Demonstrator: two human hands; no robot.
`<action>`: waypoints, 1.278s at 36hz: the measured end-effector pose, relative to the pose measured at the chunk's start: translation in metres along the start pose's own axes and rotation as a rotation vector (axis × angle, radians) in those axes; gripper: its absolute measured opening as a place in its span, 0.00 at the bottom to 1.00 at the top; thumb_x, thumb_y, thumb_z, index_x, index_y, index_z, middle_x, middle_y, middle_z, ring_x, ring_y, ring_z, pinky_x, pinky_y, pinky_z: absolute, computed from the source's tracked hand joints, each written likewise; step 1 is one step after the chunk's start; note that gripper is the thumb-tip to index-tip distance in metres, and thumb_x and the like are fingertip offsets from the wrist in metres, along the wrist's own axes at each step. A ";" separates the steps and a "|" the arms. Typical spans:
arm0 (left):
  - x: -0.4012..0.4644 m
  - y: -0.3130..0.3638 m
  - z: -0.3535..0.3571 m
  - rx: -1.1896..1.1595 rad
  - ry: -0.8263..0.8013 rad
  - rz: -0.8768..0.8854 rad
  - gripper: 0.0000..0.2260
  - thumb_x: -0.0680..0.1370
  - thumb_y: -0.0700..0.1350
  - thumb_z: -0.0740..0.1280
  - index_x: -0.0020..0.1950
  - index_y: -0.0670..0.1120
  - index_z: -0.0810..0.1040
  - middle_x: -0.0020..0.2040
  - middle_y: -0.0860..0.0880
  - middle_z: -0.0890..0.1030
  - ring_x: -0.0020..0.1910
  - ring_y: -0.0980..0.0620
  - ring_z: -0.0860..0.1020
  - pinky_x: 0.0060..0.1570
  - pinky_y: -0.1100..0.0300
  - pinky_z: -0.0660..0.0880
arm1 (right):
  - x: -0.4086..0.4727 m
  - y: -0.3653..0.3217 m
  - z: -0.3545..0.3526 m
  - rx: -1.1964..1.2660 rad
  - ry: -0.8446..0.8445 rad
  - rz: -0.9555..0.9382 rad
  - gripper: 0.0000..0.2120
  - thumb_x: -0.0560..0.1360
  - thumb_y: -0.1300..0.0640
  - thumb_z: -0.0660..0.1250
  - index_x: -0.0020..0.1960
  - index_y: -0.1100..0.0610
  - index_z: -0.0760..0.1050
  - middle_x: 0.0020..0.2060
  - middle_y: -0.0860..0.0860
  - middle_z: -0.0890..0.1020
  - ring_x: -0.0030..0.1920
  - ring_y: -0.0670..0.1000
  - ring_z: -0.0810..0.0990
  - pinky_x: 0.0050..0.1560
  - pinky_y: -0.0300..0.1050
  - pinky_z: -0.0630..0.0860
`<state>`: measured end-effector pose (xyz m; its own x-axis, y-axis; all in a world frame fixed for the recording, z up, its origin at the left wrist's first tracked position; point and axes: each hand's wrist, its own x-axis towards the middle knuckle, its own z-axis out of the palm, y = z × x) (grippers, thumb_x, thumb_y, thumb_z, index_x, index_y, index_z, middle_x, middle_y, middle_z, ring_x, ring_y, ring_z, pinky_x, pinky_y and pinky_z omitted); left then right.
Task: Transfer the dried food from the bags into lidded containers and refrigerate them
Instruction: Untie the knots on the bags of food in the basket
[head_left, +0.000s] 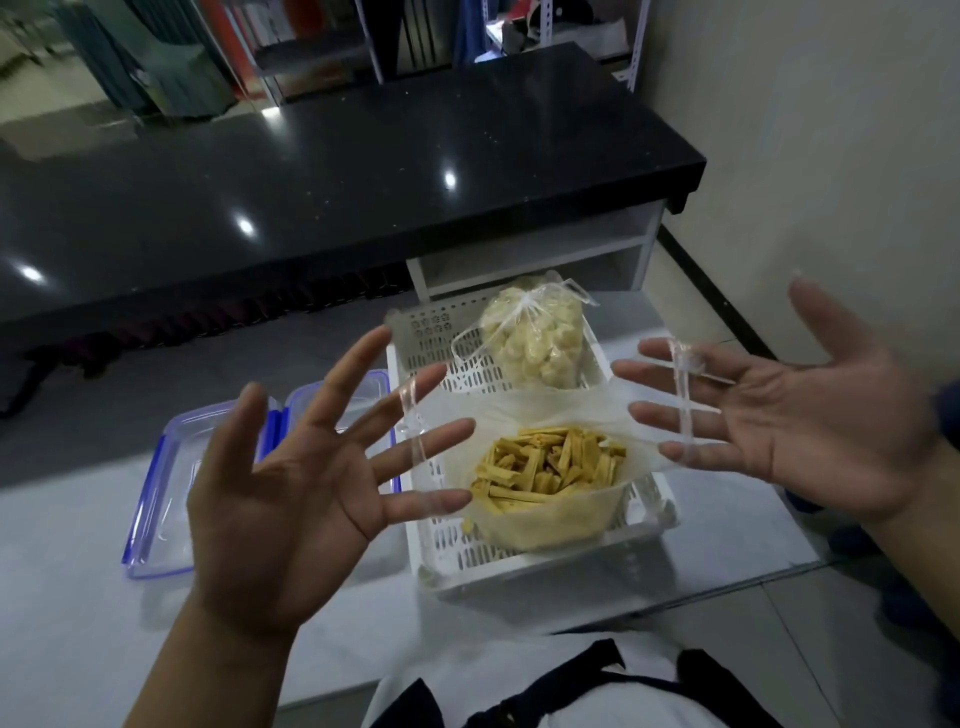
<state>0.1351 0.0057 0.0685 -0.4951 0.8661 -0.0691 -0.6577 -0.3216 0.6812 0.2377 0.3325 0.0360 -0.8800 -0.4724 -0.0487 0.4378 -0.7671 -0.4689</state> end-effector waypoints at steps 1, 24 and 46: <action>-0.003 0.004 0.004 -0.024 0.045 0.017 0.34 0.81 0.54 0.64 0.83 0.49 0.52 0.81 0.35 0.48 0.76 0.23 0.48 0.67 0.21 0.46 | -0.002 -0.002 0.002 -0.011 -0.002 -0.001 0.46 0.78 0.28 0.50 0.79 0.63 0.47 0.79 0.60 0.49 0.78 0.66 0.56 0.75 0.66 0.53; 0.013 0.051 -0.019 0.780 0.326 0.185 0.31 0.74 0.67 0.66 0.72 0.52 0.76 0.66 0.40 0.80 0.64 0.38 0.79 0.61 0.42 0.78 | -0.026 -0.090 -0.019 -1.093 0.689 -0.128 0.25 0.71 0.35 0.69 0.61 0.49 0.82 0.60 0.51 0.84 0.60 0.54 0.82 0.54 0.57 0.82; 0.215 0.030 -0.065 1.907 0.231 -0.071 0.21 0.79 0.43 0.69 0.72 0.52 0.74 0.72 0.50 0.74 0.70 0.50 0.72 0.64 0.57 0.69 | 0.121 -0.058 -0.068 -1.948 0.843 -0.129 0.21 0.75 0.45 0.70 0.67 0.47 0.76 0.68 0.51 0.74 0.70 0.55 0.68 0.68 0.55 0.67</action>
<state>-0.0280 0.1577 0.0270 -0.6591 0.7453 -0.1006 0.6425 0.6275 0.4399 0.0933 0.3489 -0.0026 -0.9756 0.2181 0.0252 0.1671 0.8121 -0.5591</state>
